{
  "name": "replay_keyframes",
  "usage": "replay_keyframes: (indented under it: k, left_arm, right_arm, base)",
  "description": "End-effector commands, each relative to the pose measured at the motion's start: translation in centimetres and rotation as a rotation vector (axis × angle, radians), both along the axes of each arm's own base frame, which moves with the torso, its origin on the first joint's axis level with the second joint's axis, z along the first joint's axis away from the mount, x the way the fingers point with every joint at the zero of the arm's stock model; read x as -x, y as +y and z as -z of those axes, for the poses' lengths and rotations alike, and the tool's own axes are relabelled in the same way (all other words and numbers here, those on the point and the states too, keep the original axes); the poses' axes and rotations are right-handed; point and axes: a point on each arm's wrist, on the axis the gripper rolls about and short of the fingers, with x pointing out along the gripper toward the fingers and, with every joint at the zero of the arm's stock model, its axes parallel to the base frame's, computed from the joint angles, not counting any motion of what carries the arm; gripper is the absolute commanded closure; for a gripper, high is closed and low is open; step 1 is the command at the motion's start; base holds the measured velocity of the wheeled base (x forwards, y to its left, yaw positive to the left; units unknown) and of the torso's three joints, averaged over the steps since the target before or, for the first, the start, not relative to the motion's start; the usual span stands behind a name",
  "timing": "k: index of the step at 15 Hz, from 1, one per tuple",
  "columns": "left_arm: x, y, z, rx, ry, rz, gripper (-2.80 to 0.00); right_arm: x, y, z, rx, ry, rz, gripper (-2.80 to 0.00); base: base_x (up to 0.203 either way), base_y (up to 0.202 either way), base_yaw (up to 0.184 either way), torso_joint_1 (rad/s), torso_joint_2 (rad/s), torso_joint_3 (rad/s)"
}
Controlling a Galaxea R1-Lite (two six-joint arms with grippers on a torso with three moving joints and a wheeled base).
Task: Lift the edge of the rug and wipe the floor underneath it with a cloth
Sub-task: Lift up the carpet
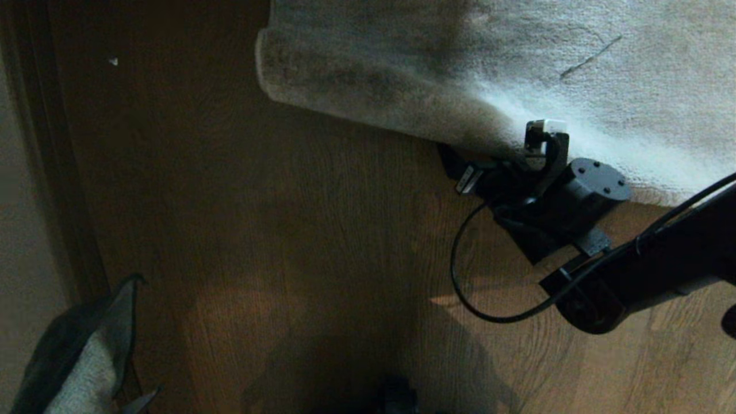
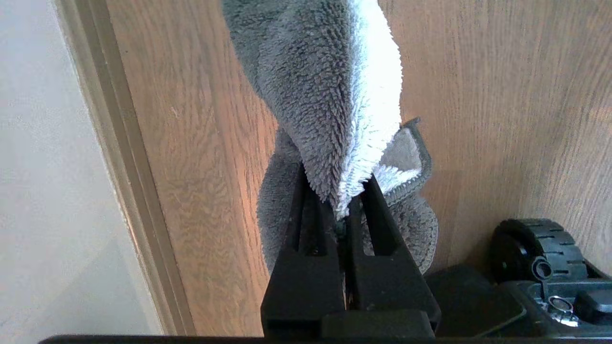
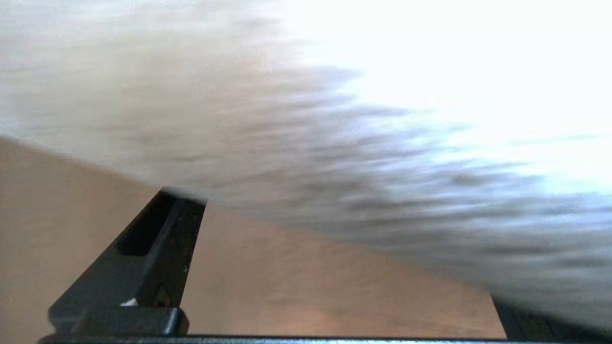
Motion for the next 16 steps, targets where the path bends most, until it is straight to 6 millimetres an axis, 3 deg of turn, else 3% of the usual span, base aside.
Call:
replay_keyframes:
  k: [1, 3, 7, 12, 16]
  left_arm:
    - [0.0, 0.0, 0.0, 0.0, -0.001, 0.0, 0.0]
    - [0.0, 0.0, 0.0, 0.0, -0.001, 0.0, 0.0]
    - [0.0, 0.0, 0.0, 0.0, -0.001, 0.0, 0.0]
    - [0.0, 0.0, 0.0, 0.0, -0.001, 0.0, 0.0]
    - [0.0, 0.0, 0.0, 0.0, -0.001, 0.0, 0.0]
  right_arm:
    - [-0.2, -2.2, -1.7, -0.024, -0.083, 0.036, -2.8]
    - [0.0, -2.3, -2.1, -0.02, -0.097, 0.019, -2.8]
    - [0.7, -0.3, -1.7, -0.012, -0.09, -0.052, -2.8]
    - [-1.7, 1.0, 0.1, 0.018, -0.083, -0.07, -2.8]
    - [-2.9, 1.2, 0.0, 0.001, -0.108, -0.059, -2.8]
  base:
    - [0.0, 0.0, 0.0, 0.0, 0.0, 0.0]
    - [0.0, 0.0, 0.0, 0.0, 0.0, 0.0]
    - [0.0, 0.0, 0.0, 0.0, 0.0, 0.0]
    - [0.0, 0.0, 0.0, 0.0, 0.0, 0.0]
    - [0.0, 0.0, 0.0, 0.0, 0.0, 0.0]
